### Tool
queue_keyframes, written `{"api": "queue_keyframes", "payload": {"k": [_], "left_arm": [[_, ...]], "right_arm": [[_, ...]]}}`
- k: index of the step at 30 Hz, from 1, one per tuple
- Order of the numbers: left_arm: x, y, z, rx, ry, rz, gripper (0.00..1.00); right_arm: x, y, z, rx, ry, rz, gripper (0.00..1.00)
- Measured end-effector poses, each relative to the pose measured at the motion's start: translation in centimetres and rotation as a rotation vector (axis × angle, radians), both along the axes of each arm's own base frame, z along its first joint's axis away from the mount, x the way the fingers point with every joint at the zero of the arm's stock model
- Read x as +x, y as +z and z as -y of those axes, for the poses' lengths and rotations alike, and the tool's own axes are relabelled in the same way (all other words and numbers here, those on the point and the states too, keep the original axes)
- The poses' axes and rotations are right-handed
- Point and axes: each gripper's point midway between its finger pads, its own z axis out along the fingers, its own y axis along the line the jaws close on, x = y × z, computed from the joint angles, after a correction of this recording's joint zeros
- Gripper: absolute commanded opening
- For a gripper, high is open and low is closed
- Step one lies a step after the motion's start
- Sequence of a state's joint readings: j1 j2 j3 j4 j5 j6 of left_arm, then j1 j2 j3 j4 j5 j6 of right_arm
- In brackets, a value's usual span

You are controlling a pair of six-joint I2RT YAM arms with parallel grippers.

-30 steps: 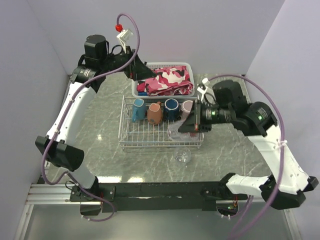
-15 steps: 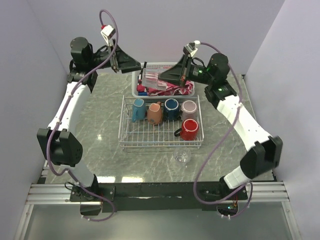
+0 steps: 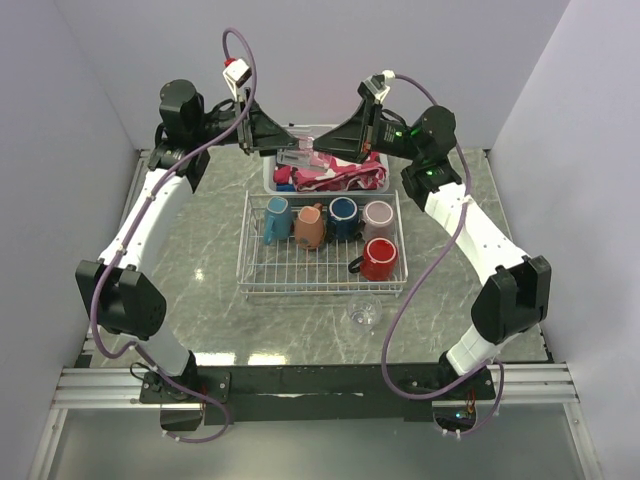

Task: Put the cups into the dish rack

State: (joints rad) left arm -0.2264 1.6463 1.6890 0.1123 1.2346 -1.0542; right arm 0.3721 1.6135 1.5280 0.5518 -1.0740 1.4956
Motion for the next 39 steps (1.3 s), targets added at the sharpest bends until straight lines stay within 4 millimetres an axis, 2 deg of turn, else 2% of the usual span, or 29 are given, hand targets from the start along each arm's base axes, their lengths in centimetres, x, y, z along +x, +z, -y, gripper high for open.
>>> {"api": "queue_keyframes", "payload": {"k": [2,6,8,9,11,14,17,18,20,21,23,24,27,28,31,33,34,35,37,39], "left_arm": [[-0.1,0.1,0.1,0.001,0.001,0.008,0.99],[-0.1,0.4,0.1,-0.005,0.0,0.02,0.79],[-0.3,0.6,0.2,-0.01,-0.005,0.027,0.83],[-0.3,0.7,0.3,-0.012,-0.007,0.032,0.92],[-0.4,0.7,0.4,-0.014,-0.012,0.032,0.92],[-0.7,0.6,0.8,-0.012,-0.024,0.031,0.87],[-0.4,0.4,0.9,-0.01,-0.017,0.029,0.78],[-0.3,0.3,0.9,-0.009,-0.016,0.028,0.62],[-0.2,0.1,0.9,-0.006,-0.014,0.029,0.38],[-0.1,0.1,0.9,-0.004,-0.01,0.038,0.17],[0.3,-0.2,1.0,0.004,0.006,0.037,0.01],[0.4,-0.3,1.0,0.01,0.008,0.04,0.01],[0.9,-0.7,1.0,0.032,0.02,0.043,0.01],[1.0,-0.7,1.0,0.04,0.02,0.047,0.01],[1.6,-0.9,1.0,0.079,0.03,0.062,0.01],[2.0,-0.8,0.9,0.117,0.041,0.088,0.01],[2.5,-0.9,0.8,0.139,0.055,0.109,0.01],[2.8,-0.8,0.8,0.157,0.06,0.129,0.01],[4.0,0.0,0.6,0.196,0.085,0.198,0.01],[4.5,0.2,0.1,0.233,0.118,0.261,0.01]], "right_arm": [[0.0,0.0,0.0,0.003,0.003,-0.001,0.0],[0.2,-0.1,-0.1,0.015,0.005,-0.007,0.0],[0.3,-0.2,-0.1,0.02,0.003,-0.012,0.0],[0.3,-0.1,-0.1,0.022,0.003,-0.009,0.0],[0.3,0.0,-0.1,0.027,0.001,-0.001,0.0],[0.5,-0.1,-0.1,0.03,0.001,0.002,0.0],[0.7,-0.2,-0.2,0.031,0.003,0.002,0.0],[0.8,-0.2,-0.3,0.032,0.003,0.004,0.0],[1.0,-0.4,-0.3,0.031,0.003,0.002,0.0],[1.3,-0.6,-0.3,0.029,0.001,-0.003,0.0],[1.6,-0.8,-0.3,0.027,0.0,-0.008,0.0],[1.7,-0.9,-0.3,0.025,-0.002,-0.011,0.0],[2.1,-1.3,-0.3,0.007,-0.008,-0.03,0.25],[2.3,-1.5,-0.3,-0.003,-0.01,-0.038,0.39],[3.0,-2.1,-0.4,-0.048,-0.038,-0.05,0.54],[3.6,-3.6,-0.3,-0.105,-0.072,-0.065,0.62],[3.8,-3.8,-0.2,-0.119,-0.093,-0.068,0.74],[3.9,-4.1,0.1,-0.136,-0.114,-0.062,0.77],[3.6,-5.4,1.8,-0.195,-0.165,-0.06,0.83],[3.1,-6.8,4.5,-0.254,-0.242,-0.071,0.98]]}}
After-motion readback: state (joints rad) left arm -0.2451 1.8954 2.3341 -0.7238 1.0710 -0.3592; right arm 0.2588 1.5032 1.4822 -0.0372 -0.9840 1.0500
